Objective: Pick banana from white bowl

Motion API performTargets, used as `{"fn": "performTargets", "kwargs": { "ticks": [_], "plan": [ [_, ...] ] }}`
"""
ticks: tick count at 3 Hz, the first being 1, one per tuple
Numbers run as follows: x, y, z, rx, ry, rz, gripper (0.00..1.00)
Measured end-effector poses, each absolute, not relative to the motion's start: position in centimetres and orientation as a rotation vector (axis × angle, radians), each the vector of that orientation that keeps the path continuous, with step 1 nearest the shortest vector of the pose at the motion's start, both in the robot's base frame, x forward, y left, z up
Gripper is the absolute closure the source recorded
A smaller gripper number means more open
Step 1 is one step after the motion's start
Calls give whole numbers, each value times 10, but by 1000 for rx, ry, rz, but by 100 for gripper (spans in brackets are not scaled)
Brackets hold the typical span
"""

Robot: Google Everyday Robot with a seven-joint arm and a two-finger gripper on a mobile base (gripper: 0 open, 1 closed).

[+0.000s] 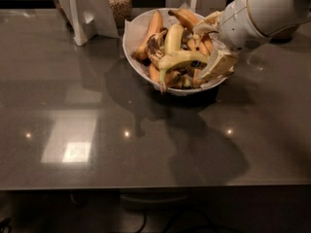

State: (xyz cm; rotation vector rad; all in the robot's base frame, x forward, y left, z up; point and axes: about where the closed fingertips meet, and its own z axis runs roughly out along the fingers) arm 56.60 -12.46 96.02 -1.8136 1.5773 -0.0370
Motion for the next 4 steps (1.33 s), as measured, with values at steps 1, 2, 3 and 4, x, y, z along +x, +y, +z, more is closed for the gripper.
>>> {"fn": "performTargets", "kwargs": {
  "ticks": [1, 2, 3, 4],
  "plan": [
    [568, -125, 954, -1812, 1584, -26, 32],
    [574, -123, 945, -1811, 1585, -11, 34],
    [579, -122, 938, -1811, 1587, 2, 36],
    [581, -120, 934, -1811, 1587, 8, 55]
  ]
}}
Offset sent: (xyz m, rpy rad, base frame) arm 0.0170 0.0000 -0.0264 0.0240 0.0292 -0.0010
